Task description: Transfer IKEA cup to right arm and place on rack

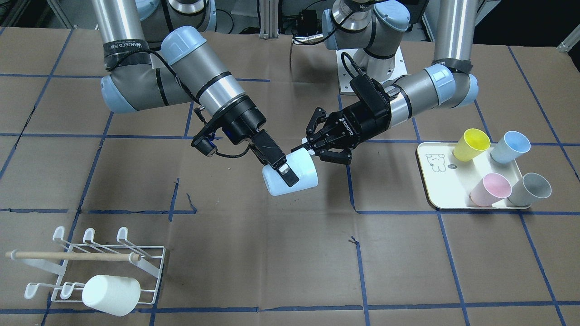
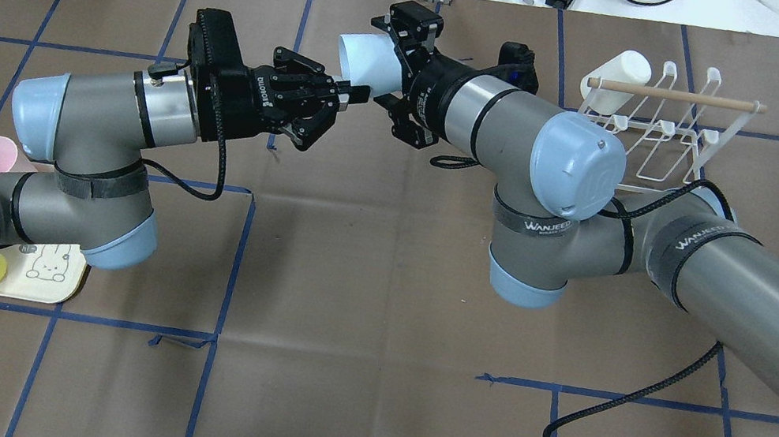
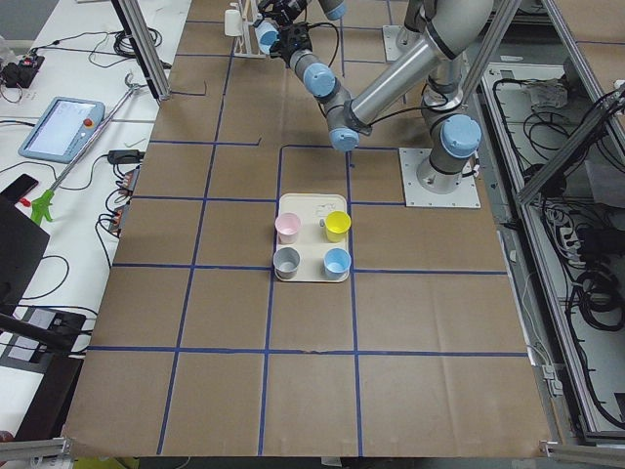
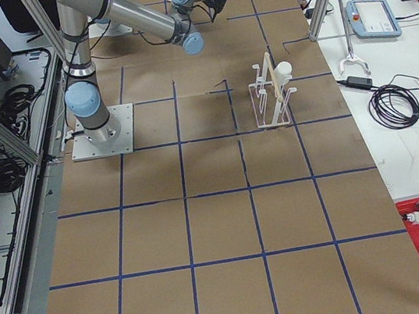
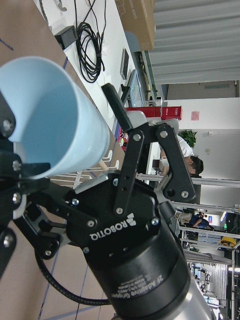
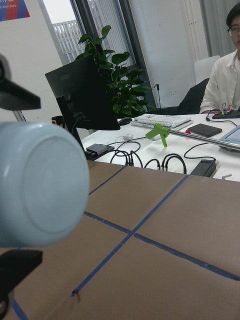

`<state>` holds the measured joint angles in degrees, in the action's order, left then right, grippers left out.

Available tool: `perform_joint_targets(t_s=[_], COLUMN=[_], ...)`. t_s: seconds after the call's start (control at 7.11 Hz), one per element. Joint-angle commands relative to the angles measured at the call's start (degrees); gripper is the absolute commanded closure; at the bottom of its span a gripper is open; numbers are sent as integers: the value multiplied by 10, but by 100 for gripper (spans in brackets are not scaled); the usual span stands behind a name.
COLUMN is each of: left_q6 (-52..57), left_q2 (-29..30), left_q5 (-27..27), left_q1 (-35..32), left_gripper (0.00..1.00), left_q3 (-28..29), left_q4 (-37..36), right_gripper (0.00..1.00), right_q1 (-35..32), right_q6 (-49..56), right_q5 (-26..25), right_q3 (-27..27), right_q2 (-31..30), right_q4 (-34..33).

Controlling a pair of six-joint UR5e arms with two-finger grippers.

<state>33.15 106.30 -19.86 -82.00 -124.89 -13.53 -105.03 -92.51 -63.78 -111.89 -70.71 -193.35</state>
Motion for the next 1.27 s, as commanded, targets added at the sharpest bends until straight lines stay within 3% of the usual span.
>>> perform_joint_targets(t_s=[0.0,0.14,0.28,0.56,0.84,1.13], left_q6=[0,0,0,-32,-37,-65], left_q2=[0,0,0,-1,4,3], left_q5=[0,0,0,-1,0,1], left_q1=[0,0,0,0,0,0], left_gripper=[92,91,91,75,27,4], left_q3=[0,0,0,3,6,6], left_q4=[0,0,0,-1,-4,-6], right_gripper=[27,42,46,49,49,48], right_q1=[0,0,0,0,0,0], right_q6=[2,3,4,4,5,4], right_q5=[1,1,1,1,1,1], right_q3=[0,0,0,0,0,0], right_q2=[1,1,2,1,0,0], right_q4=[-1,-2,-2,-1,1,2])
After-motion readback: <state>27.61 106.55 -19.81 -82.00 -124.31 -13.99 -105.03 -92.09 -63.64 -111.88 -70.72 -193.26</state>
